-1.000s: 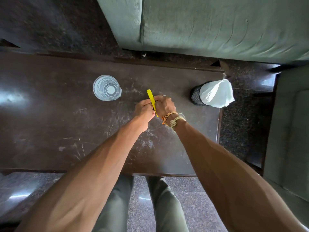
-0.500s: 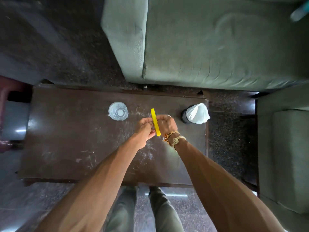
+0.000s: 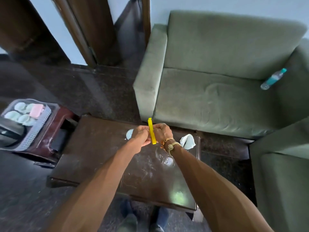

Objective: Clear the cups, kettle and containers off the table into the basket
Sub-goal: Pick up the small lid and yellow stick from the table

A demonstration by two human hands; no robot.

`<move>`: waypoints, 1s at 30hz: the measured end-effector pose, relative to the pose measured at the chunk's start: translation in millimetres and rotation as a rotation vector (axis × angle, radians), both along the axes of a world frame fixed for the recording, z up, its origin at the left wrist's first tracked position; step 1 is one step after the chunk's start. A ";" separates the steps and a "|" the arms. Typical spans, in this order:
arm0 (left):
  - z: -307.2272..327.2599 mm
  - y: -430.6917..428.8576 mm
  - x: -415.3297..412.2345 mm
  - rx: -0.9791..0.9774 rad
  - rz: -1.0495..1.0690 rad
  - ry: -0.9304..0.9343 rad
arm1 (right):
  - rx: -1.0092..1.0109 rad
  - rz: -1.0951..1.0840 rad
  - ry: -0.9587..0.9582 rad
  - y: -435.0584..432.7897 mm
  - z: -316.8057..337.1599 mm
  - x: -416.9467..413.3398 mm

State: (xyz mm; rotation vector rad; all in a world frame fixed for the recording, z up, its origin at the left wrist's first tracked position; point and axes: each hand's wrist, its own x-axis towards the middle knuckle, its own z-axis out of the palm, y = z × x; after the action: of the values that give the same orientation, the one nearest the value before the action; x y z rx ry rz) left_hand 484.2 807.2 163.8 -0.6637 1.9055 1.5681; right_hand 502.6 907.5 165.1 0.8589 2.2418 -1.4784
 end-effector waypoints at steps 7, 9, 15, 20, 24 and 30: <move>34.1 -36.1 28.2 -0.009 0.088 0.068 | 0.028 0.087 0.066 -38.2 42.5 26.7; 43.2 -50.0 38.8 0.002 0.110 0.074 | 0.041 0.117 0.092 -51.5 52.0 35.7; 68.4 -110.3 88.8 0.041 0.185 0.130 | 0.093 0.249 0.153 -109.2 72.1 67.9; 76.1 -188.5 147.9 0.044 0.310 0.131 | 0.085 0.415 0.170 -184.8 77.7 114.3; 83.1 -245.8 196.2 0.036 0.401 0.141 | 0.069 0.509 0.170 -241.5 72.5 148.0; 95.3 -315.5 240.1 0.026 0.521 0.170 | 0.016 0.610 0.215 -312.7 80.4 178.8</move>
State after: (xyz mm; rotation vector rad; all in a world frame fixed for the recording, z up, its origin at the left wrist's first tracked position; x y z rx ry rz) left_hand 724.4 491.6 259.1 -1.1127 1.9249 2.0153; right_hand 681.4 594.8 245.5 -0.0099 2.3628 -1.2934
